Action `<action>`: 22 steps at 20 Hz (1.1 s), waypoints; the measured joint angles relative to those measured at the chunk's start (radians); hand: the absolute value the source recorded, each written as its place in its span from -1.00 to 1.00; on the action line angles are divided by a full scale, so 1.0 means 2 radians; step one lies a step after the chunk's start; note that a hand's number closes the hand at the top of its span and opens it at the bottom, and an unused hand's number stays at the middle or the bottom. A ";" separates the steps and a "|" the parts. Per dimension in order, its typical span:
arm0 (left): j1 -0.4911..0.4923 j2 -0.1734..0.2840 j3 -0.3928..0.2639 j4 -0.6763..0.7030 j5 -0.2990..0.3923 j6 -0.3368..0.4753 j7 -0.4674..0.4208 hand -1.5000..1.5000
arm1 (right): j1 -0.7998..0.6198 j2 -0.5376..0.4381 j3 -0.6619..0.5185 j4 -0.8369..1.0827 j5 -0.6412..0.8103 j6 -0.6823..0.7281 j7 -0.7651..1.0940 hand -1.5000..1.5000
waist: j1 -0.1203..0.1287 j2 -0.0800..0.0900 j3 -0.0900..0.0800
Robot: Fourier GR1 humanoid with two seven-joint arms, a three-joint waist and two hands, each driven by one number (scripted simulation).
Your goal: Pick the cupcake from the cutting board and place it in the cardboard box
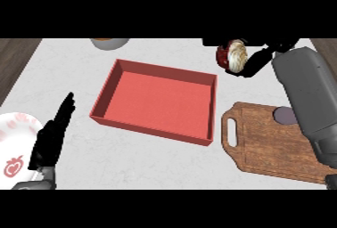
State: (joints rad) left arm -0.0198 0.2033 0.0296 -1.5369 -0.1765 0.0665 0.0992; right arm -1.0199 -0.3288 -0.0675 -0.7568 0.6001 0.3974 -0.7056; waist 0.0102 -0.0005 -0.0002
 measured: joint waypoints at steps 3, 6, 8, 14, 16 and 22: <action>0.012 -0.001 -0.001 -0.012 -0.002 -0.002 -0.001 0.00 | -0.024 0.020 0.001 -0.011 -0.008 0.015 0.037 1.00 | 0.000 -0.001 0.000; 0.015 -0.003 -0.002 -0.013 -0.005 -0.001 -0.005 0.00 | -0.033 0.049 0.010 -0.033 -0.009 0.022 0.078 1.00 | -0.001 -0.001 0.000; 0.015 -0.005 0.000 -0.008 -0.006 -0.001 -0.007 0.00 | -0.042 0.068 0.017 -0.038 -0.004 0.019 0.103 1.00 | -0.001 -0.001 0.000; 0.009 -0.007 0.001 -0.013 -0.007 -0.004 0.002 0.00 | -0.064 0.130 0.046 -0.020 0.020 -0.007 0.157 1.00 | 0.002 0.001 0.000; 0.009 -0.011 -0.002 -0.014 -0.011 -0.002 0.003 0.00 | -0.071 0.143 0.058 0.001 0.026 -0.023 0.163 1.00 | 0.004 0.001 0.000; 0.004 -0.009 -0.004 -0.022 -0.007 -0.014 0.010 0.00 | -0.089 0.159 0.109 0.069 0.020 -0.070 0.180 1.00 | 0.013 0.003 0.000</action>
State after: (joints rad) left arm -0.0119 0.1845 0.0214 -1.5817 -0.1911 0.0388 0.1195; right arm -1.1972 -0.0101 0.1514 -0.6197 0.6395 0.2576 -0.3459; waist 0.0366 0.0062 -0.0007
